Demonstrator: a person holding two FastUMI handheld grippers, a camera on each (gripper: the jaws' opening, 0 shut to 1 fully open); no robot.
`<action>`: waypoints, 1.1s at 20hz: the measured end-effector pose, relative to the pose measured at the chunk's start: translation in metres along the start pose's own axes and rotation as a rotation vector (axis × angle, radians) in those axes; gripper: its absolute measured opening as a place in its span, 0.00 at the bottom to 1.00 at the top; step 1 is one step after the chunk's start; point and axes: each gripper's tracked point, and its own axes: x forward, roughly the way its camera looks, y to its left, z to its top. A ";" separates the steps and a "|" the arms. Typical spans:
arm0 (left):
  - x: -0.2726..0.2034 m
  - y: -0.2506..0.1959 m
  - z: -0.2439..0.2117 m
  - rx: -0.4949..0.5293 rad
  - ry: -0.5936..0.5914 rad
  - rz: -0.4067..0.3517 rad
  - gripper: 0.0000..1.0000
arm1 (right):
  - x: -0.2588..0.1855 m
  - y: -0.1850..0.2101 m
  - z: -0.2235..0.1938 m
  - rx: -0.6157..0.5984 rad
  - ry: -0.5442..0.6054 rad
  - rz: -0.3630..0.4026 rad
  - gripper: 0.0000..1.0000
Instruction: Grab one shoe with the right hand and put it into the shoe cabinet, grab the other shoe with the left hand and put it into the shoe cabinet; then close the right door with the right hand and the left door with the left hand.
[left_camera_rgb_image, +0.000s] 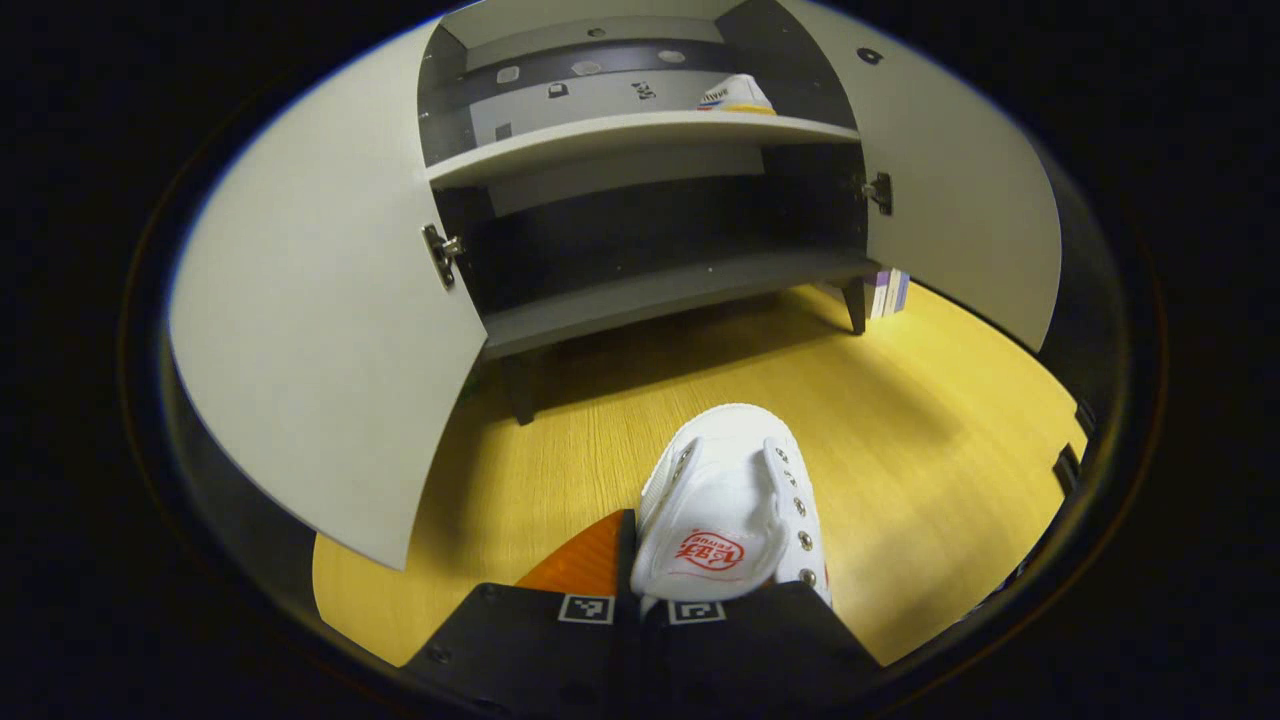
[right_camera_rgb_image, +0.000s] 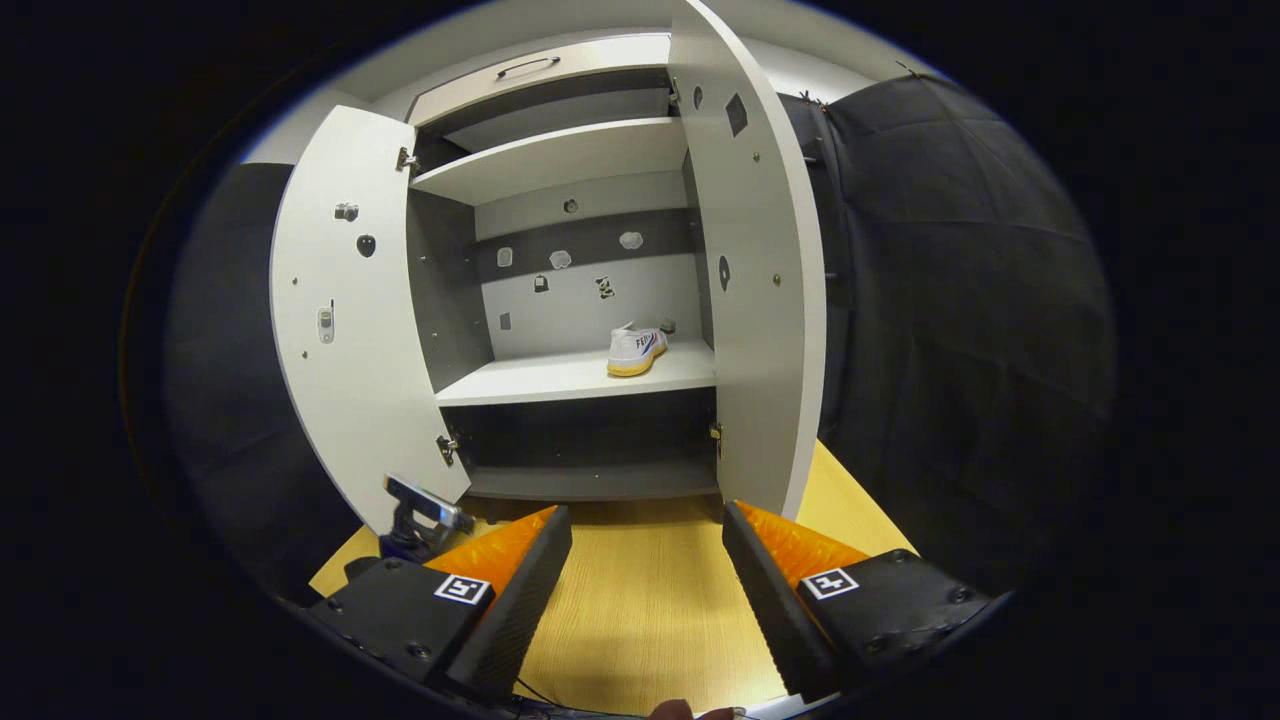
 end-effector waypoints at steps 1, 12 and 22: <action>-0.008 0.000 0.014 0.006 -0.019 0.001 0.05 | 0.001 -0.003 -0.002 -0.002 0.002 0.000 0.97; -0.070 0.020 0.184 -0.192 -0.158 0.012 0.04 | 0.002 -0.009 -0.013 -0.020 0.007 0.032 0.97; -0.033 0.082 0.341 -0.375 -0.231 0.068 0.05 | 0.001 0.013 -0.010 -0.074 -0.008 0.092 0.97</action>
